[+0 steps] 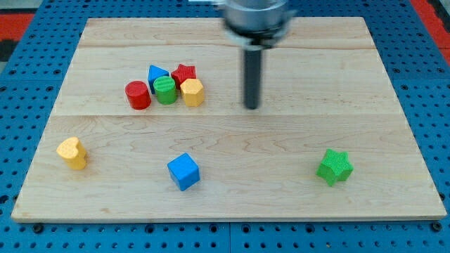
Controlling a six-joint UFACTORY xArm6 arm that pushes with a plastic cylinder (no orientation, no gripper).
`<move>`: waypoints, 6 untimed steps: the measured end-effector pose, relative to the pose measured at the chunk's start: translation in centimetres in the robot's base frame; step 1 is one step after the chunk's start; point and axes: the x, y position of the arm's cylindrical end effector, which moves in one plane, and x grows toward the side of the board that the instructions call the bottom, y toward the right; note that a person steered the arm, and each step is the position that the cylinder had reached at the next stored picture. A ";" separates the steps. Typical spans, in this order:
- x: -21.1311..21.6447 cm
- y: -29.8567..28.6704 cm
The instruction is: Drag the green star to the top
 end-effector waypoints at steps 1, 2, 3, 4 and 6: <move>1.7 11.0; 8.5 17.2; 14.7 15.7; 17.0 9.1; 11.3 3.7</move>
